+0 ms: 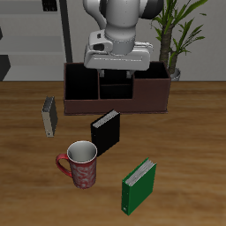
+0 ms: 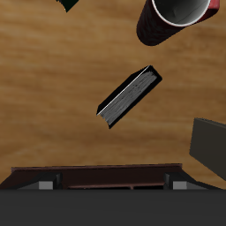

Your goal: Place the yellow book into the back desk caddy's right compartment

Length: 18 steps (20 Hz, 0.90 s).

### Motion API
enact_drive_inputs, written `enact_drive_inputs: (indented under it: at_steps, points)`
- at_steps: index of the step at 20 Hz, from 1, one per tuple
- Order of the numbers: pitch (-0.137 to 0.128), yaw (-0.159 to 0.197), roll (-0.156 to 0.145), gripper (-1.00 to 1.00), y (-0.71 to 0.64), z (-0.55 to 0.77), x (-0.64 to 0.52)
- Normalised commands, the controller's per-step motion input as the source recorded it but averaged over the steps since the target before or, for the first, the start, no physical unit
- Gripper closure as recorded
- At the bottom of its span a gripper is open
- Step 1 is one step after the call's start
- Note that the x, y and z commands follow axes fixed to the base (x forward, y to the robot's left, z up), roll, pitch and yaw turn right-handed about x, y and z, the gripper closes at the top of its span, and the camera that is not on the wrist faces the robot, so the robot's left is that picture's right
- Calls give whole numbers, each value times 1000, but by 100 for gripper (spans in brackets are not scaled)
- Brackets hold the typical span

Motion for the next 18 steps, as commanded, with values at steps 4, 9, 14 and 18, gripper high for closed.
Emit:
enact_drive_inputs:
  at_steps: [4,9,14,18]
  points:
    - [4,-10,6,-100,15,-57,7]
    - [-7,-31,70,-100,-286,-136,74]
    - [-58,84,45,-100,-537,-203,-3]
    - [-16,70,27,-100,-478,-132,-22]
